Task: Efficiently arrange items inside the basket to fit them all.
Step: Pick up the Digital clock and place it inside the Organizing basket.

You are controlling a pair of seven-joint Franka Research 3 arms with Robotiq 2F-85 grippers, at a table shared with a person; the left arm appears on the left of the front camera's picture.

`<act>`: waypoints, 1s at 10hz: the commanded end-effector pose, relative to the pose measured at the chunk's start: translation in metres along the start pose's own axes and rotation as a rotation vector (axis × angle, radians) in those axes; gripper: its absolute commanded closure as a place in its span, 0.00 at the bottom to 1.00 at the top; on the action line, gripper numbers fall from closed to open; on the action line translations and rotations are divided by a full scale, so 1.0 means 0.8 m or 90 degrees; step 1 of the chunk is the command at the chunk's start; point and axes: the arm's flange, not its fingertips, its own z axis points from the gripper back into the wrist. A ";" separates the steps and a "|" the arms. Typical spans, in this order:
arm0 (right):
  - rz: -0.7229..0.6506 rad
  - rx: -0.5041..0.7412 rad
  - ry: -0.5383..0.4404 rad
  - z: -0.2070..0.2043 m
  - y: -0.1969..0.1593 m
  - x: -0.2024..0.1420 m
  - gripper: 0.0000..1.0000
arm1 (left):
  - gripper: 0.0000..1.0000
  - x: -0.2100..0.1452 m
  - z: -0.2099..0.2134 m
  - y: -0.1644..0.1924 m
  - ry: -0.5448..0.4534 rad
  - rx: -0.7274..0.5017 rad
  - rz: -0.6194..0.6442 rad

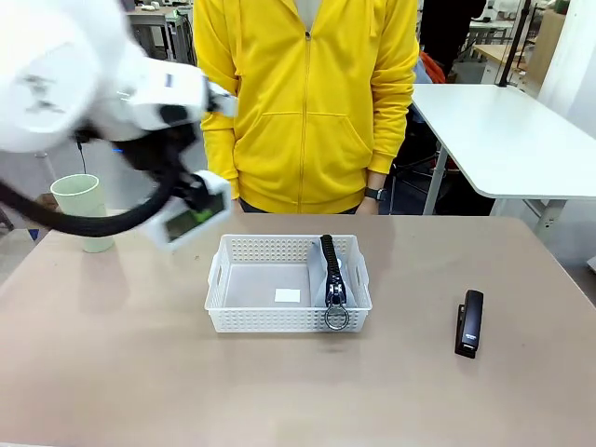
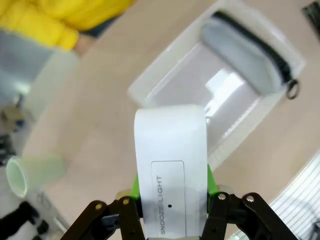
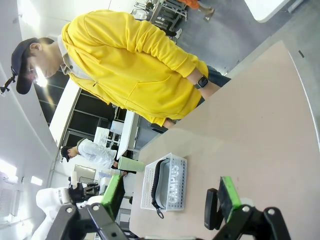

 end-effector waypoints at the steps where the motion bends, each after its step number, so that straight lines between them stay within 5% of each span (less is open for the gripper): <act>1: 0.003 0.013 -0.009 0.000 0.002 0.003 0.00 | 0.49 0.047 -0.041 0.016 0.012 -0.015 -0.080; 6: 0.003 0.013 -0.009 0.000 0.002 0.003 0.00 | 0.49 0.085 -0.112 -0.003 0.020 -0.142 -0.263; 10: 0.003 0.013 -0.009 0.000 0.002 0.003 0.00 | 0.49 0.067 -0.139 -0.014 0.000 -0.232 -0.182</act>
